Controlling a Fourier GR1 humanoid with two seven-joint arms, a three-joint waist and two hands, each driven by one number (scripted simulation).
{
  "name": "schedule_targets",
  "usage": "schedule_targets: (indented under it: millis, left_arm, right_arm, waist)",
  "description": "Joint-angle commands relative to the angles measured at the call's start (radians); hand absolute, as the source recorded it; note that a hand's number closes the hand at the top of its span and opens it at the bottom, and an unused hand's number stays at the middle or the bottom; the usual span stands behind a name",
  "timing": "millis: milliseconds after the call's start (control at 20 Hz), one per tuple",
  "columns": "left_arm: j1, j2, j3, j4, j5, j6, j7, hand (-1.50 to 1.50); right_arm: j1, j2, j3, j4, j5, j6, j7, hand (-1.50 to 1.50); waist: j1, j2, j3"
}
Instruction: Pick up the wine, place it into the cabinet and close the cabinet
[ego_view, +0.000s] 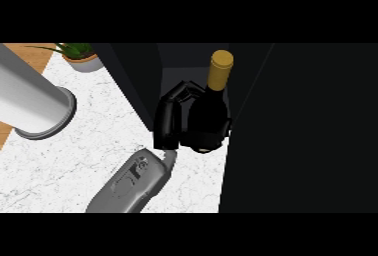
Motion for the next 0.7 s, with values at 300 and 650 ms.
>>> schedule_targets:
  millis: [300,650]
  left_arm:
    - [-0.055,0.0,0.057,0.145,0.03,0.007,-0.112,1.5]
    - [-0.086,0.0,0.157,0.227,0.054,-0.071,-0.15,1.5]
  right_arm:
    - [0.046,0.006,0.019,-0.113,-0.041,-0.003,0.024,-1.5]
    - [0.009,-0.008,-0.04,-0.086,-0.117,-0.002,0.042,-1.5]
  waist:
    - [0.002,-0.001,0.0]
    - [0.006,-0.001,0.0]
